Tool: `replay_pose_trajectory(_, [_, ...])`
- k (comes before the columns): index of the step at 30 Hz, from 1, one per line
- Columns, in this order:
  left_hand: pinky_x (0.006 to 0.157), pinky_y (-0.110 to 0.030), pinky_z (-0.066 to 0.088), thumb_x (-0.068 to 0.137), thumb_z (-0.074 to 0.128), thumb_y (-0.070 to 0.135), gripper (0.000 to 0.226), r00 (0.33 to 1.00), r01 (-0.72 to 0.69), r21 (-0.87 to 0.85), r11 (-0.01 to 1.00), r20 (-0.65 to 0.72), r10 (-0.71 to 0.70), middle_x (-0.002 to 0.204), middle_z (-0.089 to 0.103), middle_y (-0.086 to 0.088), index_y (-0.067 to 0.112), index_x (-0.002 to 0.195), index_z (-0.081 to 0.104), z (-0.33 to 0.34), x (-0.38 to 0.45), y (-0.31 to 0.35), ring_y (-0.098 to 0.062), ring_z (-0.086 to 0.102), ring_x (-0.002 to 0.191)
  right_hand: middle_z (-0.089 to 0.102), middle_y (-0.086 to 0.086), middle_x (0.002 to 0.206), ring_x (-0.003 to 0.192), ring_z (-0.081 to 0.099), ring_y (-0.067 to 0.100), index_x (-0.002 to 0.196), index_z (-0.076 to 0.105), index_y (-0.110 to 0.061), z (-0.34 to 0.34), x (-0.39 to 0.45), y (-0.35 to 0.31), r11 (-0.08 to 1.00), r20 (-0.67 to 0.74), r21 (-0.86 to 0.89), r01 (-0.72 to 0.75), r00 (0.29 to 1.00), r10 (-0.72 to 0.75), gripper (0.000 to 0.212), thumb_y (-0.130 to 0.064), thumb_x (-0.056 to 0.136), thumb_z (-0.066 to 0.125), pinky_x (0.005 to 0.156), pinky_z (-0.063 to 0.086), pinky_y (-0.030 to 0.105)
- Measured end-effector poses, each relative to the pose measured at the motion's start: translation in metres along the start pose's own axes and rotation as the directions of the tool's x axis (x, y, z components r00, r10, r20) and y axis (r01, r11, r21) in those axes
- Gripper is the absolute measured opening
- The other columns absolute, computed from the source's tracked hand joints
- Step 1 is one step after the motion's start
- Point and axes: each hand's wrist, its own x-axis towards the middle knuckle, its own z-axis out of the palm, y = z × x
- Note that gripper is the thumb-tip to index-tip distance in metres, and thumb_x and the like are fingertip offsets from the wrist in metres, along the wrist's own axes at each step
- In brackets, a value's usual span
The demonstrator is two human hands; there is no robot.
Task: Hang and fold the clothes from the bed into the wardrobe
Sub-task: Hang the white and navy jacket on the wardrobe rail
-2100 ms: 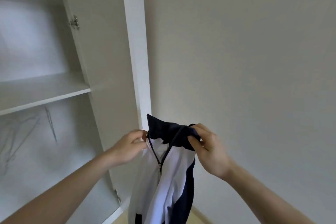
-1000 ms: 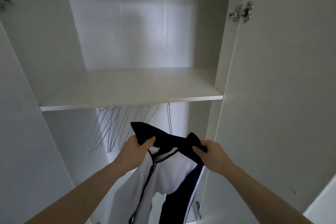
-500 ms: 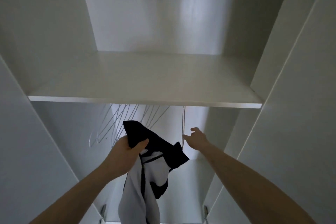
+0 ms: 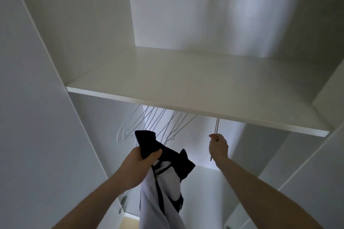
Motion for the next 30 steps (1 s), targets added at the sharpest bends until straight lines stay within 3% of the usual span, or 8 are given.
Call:
replay_pose_trajectory(4, [0.095,-0.044,0.055,0.101,0.062,0.041,0.041,1.000,-0.007,0.001,1.000,0.012,0.007,0.103,0.074,-0.016,0.001,0.109,0.069,-0.006,-0.006,-0.006,-0.030,0.070,0.100,0.060,0.006,0.079,0.066,0.054,0.023,0.098,0.063,-0.020,-0.011,-0.025,-0.002,0.992,-0.109,0.112,0.049,0.993,-0.036,0.030,-0.013,0.105,0.035,0.059,0.042,0.031])
replay_pose_trajectory(8, [0.092,-0.033,0.058,0.101,0.060,0.040,0.026,0.999,-0.027,-0.008,1.000,0.048,0.027,0.099,0.078,0.001,0.018,0.107,0.073,-0.016,-0.020,-0.008,-0.011,0.073,0.093,0.056,0.009,0.071,0.061,0.049,0.024,0.090,0.061,-0.025,-0.025,-0.062,-0.003,0.983,-0.143,0.163,0.084,0.988,-0.061,0.029,-0.016,0.106,0.038,0.060,0.041,0.032])
replay_pose_trajectory(14, [0.088,-0.025,0.056,0.102,0.060,0.039,0.018,0.987,-0.093,-0.026,0.995,0.132,0.096,0.100,0.078,0.010,0.027,0.107,0.073,-0.047,-0.051,-0.019,-0.004,0.072,0.094,0.057,0.007,0.072,0.064,0.048,0.020,0.093,0.067,-0.014,-0.034,-0.175,0.002,0.984,-0.064,0.168,0.066,0.996,-0.056,0.016,-0.016,0.102,0.054,0.058,0.039,0.028])
replay_pose_trajectory(20, [0.084,-0.012,0.050,0.102,0.062,0.034,0.017,0.922,-0.168,0.000,0.986,0.353,0.158,0.106,0.077,0.017,0.027,0.115,0.071,-0.082,-0.091,-0.037,0.001,0.070,0.100,0.075,-0.012,0.099,0.093,0.070,0.002,0.098,0.069,-0.022,-0.015,-0.309,0.006,0.986,0.020,0.123,0.110,0.993,-0.113,0.016,-0.035,0.090,0.077,0.081,0.048,0.019])
replay_pose_trajectory(22, [0.084,-0.012,0.052,0.102,0.062,0.032,0.020,0.877,-0.208,0.011,0.978,0.444,0.182,0.106,0.077,0.015,0.023,0.118,0.071,-0.091,-0.106,-0.042,-0.001,0.071,0.102,0.071,-0.023,0.112,0.085,0.074,0.010,0.108,0.068,-0.027,-0.013,-0.347,-0.001,0.986,0.112,0.143,0.083,0.989,-0.099,0.030,-0.039,0.084,0.083,0.075,0.056,0.020])
replay_pose_trajectory(24, [0.083,-0.014,0.053,0.102,0.063,0.029,0.020,0.832,-0.241,0.003,0.971,0.516,0.205,0.104,0.078,0.012,0.019,0.117,0.072,-0.097,-0.120,-0.044,-0.003,0.072,0.100,0.066,-0.030,0.118,0.073,0.074,0.024,0.113,0.066,-0.031,-0.012,-0.378,-0.010,0.989,0.206,0.143,0.041,0.976,-0.070,0.042,-0.043,0.078,0.086,0.070,0.062,0.031])
replay_pose_trajectory(27, [0.085,-0.016,0.053,0.102,0.062,0.027,0.015,0.786,-0.295,-0.024,0.955,0.562,0.257,0.103,0.078,0.010,0.021,0.111,0.073,-0.100,-0.134,-0.046,-0.004,0.072,0.100,0.075,-0.016,0.107,0.085,0.076,0.013,0.106,0.069,-0.024,-0.008,-0.412,-0.016,0.995,0.264,0.095,0.014,0.964,-0.039,0.036,-0.035,0.078,0.089,0.081,0.063,0.037])
replay_pose_trajectory(30, [0.097,-0.030,0.054,0.101,0.065,0.031,0.018,0.784,-0.342,-0.050,0.938,0.535,0.314,0.108,0.077,0.005,0.019,0.111,0.073,-0.099,-0.136,-0.059,-0.011,0.071,0.107,0.078,0.004,0.096,0.093,0.075,0.028,0.100,0.073,-0.019,-0.005,-0.441,-0.014,0.996,0.300,0.072,-0.053,0.953,0.029,0.023,-0.035,0.085,0.082,0.086,0.059,0.043])
